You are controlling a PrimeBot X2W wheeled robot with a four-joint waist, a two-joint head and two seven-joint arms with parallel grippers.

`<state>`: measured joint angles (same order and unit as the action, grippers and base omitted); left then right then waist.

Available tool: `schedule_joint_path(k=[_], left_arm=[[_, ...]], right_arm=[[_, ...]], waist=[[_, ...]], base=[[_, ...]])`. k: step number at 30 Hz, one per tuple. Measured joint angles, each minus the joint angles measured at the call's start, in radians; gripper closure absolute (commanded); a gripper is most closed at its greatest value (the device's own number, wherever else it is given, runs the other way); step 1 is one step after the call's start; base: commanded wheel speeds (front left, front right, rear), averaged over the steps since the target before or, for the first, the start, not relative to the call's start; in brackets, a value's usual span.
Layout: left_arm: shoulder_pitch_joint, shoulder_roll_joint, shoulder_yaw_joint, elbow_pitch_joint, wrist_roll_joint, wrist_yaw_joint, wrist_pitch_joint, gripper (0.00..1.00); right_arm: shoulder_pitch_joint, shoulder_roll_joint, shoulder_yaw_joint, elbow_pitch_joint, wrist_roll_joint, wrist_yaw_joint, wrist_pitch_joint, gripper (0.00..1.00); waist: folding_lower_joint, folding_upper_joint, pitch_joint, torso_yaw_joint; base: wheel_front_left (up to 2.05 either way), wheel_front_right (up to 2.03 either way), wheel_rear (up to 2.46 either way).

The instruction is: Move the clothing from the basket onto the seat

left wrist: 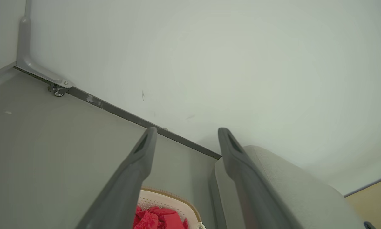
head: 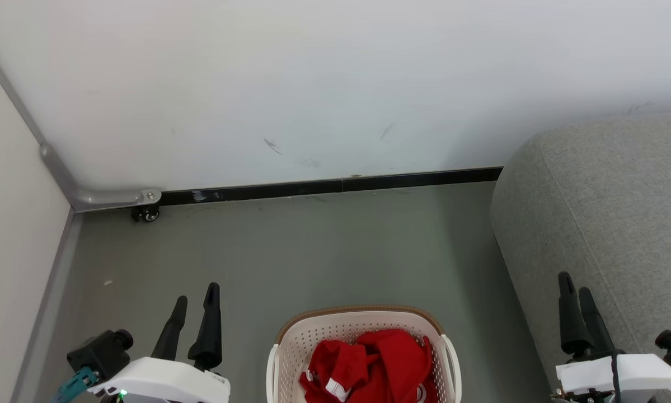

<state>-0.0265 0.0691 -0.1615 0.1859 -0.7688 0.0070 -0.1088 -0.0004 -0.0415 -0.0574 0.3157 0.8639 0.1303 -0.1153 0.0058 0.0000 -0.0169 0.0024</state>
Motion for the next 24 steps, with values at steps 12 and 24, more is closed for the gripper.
schedule_joint_path(k=[12,24], left_arm=[[-0.014,0.012,-0.048,-0.016,0.234,0.073,-0.045,0.0],[-0.016,0.015,-0.083,-0.005,0.424,0.135,-0.086,0.0]], right_arm=[[-0.007,0.001,-0.007,0.004,-0.236,0.0,-0.026,0.0],[-0.026,0.001,-0.032,0.011,-0.463,0.0,-0.044,0.0]], waist=[[-0.0044,0.0,0.007,0.001],[-0.005,0.0,0.011,0.0]], base=[[0.0,0.0,0.0],[0.0,0.0,0.0]])
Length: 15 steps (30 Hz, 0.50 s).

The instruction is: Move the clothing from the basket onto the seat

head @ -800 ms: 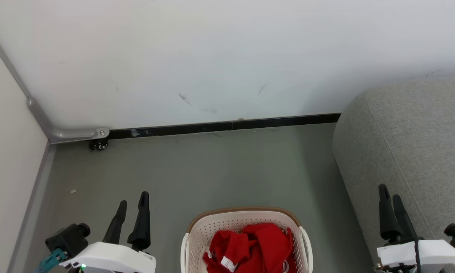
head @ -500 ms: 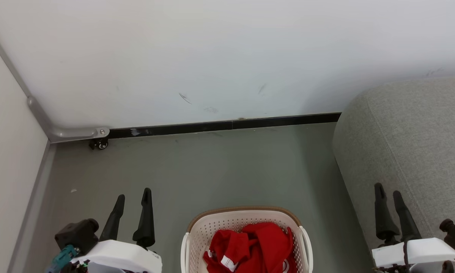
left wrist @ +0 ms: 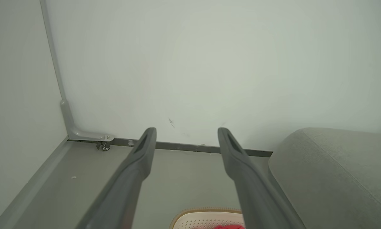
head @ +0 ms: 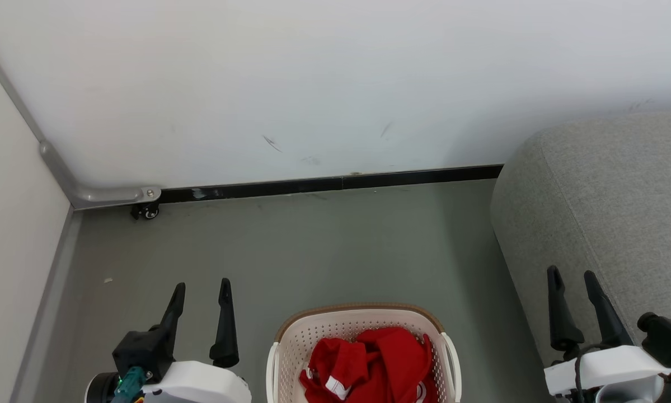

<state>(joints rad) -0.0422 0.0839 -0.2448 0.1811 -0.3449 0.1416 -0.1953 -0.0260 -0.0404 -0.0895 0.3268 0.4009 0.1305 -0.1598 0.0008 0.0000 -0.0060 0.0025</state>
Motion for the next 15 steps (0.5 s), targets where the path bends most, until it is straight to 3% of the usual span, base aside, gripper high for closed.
schedule_joint_path(k=[15], left_arm=[[-0.002,0.002,-0.018,0.049,0.202,0.08,-0.052,0.0]], right_arm=[[-0.013,0.0,-0.006,0.023,-0.225,0.0,-0.028,0.0]], waist=[[-0.0002,0.0,0.003,-0.002]], base=[[0.0,0.0,0.0]])
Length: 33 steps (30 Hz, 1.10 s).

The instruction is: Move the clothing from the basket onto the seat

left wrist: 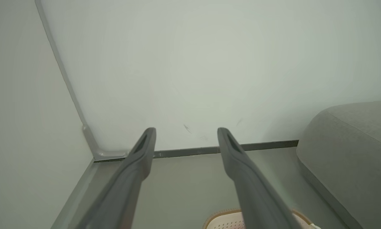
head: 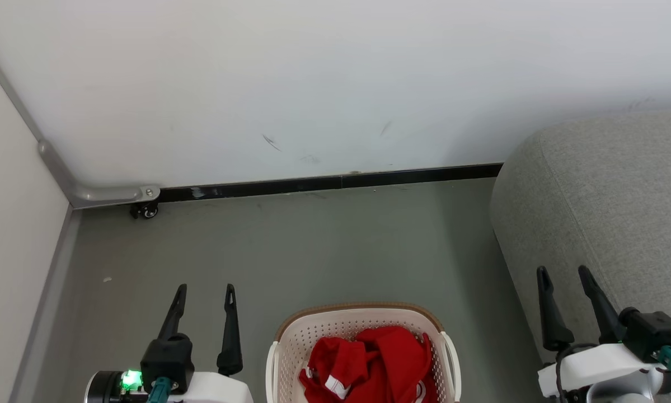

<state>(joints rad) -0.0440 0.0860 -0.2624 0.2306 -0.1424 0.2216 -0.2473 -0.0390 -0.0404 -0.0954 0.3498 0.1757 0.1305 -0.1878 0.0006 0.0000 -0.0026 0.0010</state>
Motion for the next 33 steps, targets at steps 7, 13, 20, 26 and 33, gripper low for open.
schedule_joint_path(k=[7,13,20,26,33], left_arm=[[-0.002,-0.002,-0.001,0.022,0.015,0.008,-0.001,0.0],[-0.003,-0.003,0.004,0.035,0.015,0.016,-0.001,0.0],[-0.006,-0.005,0.007,0.046,0.014,0.017,-0.004,0.0],[-0.02,-0.007,0.008,0.048,0.014,0.017,-0.005,0.0],[-0.02,-0.008,0.012,0.055,0.014,0.017,-0.005,0.0]], right_arm=[[-0.007,0.0,0.002,0.01,-0.007,0.0,0.0,0.0],[-0.007,0.0,0.004,0.016,0.002,0.0,0.0,0.0],[-0.007,0.0,0.007,0.018,0.005,0.0,0.0,0.0],[-0.007,0.0,0.007,0.022,0.01,0.0,0.0,0.0],[-0.007,0.0,0.012,0.027,0.011,0.0,0.0,0.0]], waist=[[-0.0001,0.0,0.0,-0.001],[-0.0001,0.0,0.0,-0.001],[-0.0001,0.0,0.0,0.0],[-0.0002,0.0,-0.003,0.0],[-0.0002,0.0,-0.006,0.002]], base=[[0.0,0.0,0.0],[0.0,0.0,0.0],[0.0,0.0,0.0],[0.0,0.0,0.0],[0.0,0.0,0.0]])
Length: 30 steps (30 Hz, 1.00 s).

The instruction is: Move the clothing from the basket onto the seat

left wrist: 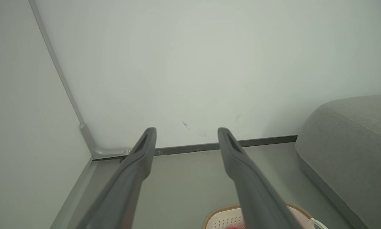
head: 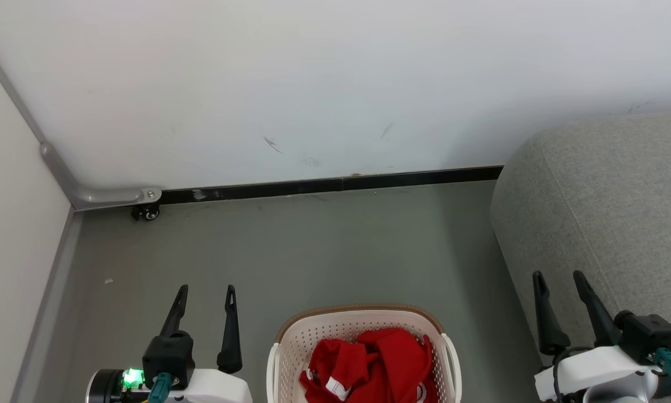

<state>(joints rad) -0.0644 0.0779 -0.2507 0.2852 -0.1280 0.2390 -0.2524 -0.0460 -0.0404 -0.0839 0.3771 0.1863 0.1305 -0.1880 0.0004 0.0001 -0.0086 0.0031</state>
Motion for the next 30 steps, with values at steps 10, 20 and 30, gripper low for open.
schedule_joint_path(k=[10,20,30], left_arm=[[0.0,-0.003,0.002,0.001,0.0,0.0,0.0,0.0],[0.0,-0.005,0.005,0.001,0.0,0.0,0.0,0.0],[-0.022,0.017,-0.028,0.021,0.022,-0.038,0.0,0.0]], right_arm=[[0.0,0.0,0.009,0.004,0.0,0.0,-0.007,0.0],[0.0,0.0,0.013,0.002,0.009,0.0,-0.01,0.0],[0.003,0.0,-0.006,-0.02,-0.002,0.0,-0.02,0.0]], waist=[[-0.0001,0.0,-0.003,0.001],[-0.0001,0.0,0.004,-0.005],[-0.0001,0.0,0.021,-0.015]], base=[[0.0,0.0,0.0],[0.0,0.0,0.0],[0.0,0.0,0.0]])
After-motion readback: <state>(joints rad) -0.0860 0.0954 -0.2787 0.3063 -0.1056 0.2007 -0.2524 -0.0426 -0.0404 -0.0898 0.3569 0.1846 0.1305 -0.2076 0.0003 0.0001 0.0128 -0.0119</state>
